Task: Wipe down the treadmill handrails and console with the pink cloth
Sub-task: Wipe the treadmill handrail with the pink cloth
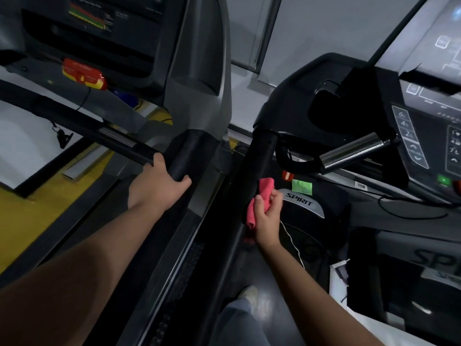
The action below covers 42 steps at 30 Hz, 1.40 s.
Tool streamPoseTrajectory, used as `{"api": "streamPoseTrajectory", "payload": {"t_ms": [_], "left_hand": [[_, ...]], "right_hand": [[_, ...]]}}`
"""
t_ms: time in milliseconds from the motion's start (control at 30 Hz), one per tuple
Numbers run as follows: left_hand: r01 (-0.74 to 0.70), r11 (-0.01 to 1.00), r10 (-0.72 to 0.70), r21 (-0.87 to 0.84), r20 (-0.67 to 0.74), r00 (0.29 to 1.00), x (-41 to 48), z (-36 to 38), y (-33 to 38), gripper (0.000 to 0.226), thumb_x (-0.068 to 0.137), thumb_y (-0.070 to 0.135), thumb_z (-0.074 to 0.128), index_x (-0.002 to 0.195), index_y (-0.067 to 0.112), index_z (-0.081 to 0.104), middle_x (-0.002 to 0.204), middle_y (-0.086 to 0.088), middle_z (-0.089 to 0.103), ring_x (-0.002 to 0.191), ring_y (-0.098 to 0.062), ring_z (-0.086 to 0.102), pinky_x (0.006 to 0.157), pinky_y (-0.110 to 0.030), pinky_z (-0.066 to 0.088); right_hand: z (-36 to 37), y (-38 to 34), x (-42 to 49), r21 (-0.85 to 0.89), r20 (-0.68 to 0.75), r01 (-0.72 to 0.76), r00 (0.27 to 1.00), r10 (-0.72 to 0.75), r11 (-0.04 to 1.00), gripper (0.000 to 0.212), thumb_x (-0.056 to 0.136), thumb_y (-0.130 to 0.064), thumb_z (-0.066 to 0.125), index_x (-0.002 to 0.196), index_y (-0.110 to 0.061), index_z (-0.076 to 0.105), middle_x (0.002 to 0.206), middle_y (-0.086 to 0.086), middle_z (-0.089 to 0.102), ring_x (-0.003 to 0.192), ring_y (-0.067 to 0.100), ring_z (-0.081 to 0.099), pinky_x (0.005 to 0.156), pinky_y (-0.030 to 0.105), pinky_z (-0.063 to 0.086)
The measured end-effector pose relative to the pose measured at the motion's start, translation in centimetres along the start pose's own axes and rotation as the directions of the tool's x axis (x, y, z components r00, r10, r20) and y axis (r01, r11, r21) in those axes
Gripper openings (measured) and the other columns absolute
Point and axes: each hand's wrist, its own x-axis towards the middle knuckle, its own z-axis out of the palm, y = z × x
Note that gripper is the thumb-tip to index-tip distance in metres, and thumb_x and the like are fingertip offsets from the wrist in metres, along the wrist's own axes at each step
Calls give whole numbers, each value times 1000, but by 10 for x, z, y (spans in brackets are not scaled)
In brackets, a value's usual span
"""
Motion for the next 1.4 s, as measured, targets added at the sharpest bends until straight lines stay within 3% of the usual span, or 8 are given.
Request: {"api": "streamPoseTrajectory", "payload": {"t_ms": [167,400,700,800,1100,1200,1300,1400], "left_hand": [[0,1000,0,28,-3,1000,-2,0,2,60,85,58,51,124,17,32,109,-12,49,76,-27,53,54,-33,43],[-5,998,6,56,-15,1000,-3,1,2,56,87,56,49,122,15,34,105,-13,50,71,-27,50,49,-31,35],[-16,997,17,81,-22,1000,-6,-1,4,58,89,55,48,124,12,33,105,-15,52,69,-27,50,48,-30,35],[-14,996,16,84,-20,1000,-6,-2,5,56,88,55,48,121,12,33,100,-13,50,67,-25,49,48,-30,34],[-3,995,5,99,-24,1000,-3,-2,6,56,85,55,51,120,16,33,99,-10,51,67,-22,49,46,-28,30],[-1,995,4,97,-24,1000,-2,-2,5,57,84,57,51,121,17,33,100,-10,52,70,-24,53,47,-28,33],[-7,996,9,94,-16,1000,-1,0,4,58,84,57,50,121,17,33,100,-10,52,68,-24,53,46,-28,34],[-5,996,6,90,-15,1000,-1,-1,3,58,85,57,51,121,16,32,100,-11,52,66,-24,52,45,-28,34]], "right_hand": [[2,-19,4,183,54,-408,913,405,894,24,101,-30,35,112,-11,45,92,-10,49,83,2,50,68,14,39],[3,-41,3,-252,-24,-183,983,183,950,19,92,-30,51,108,-22,46,111,0,37,93,17,46,81,26,31],[11,5,31,382,225,-651,754,618,656,62,79,-64,49,111,-12,59,102,16,64,89,29,64,87,41,52],[7,2,40,460,351,-710,697,625,534,39,94,-39,40,85,-6,59,77,13,62,65,23,63,66,29,55],[32,-11,28,428,613,-614,736,286,663,34,83,-9,21,66,1,48,68,18,53,62,26,52,58,28,44],[31,-2,23,360,470,-534,812,345,765,45,86,-28,15,69,-3,47,69,16,52,69,28,53,65,34,42],[21,-3,39,333,401,-786,617,677,520,40,87,-39,31,74,-8,53,69,16,56,63,29,59,67,31,49],[3,-9,49,378,305,-783,609,732,494,37,88,-32,31,64,-14,51,57,7,55,57,22,54,57,27,47]]}}
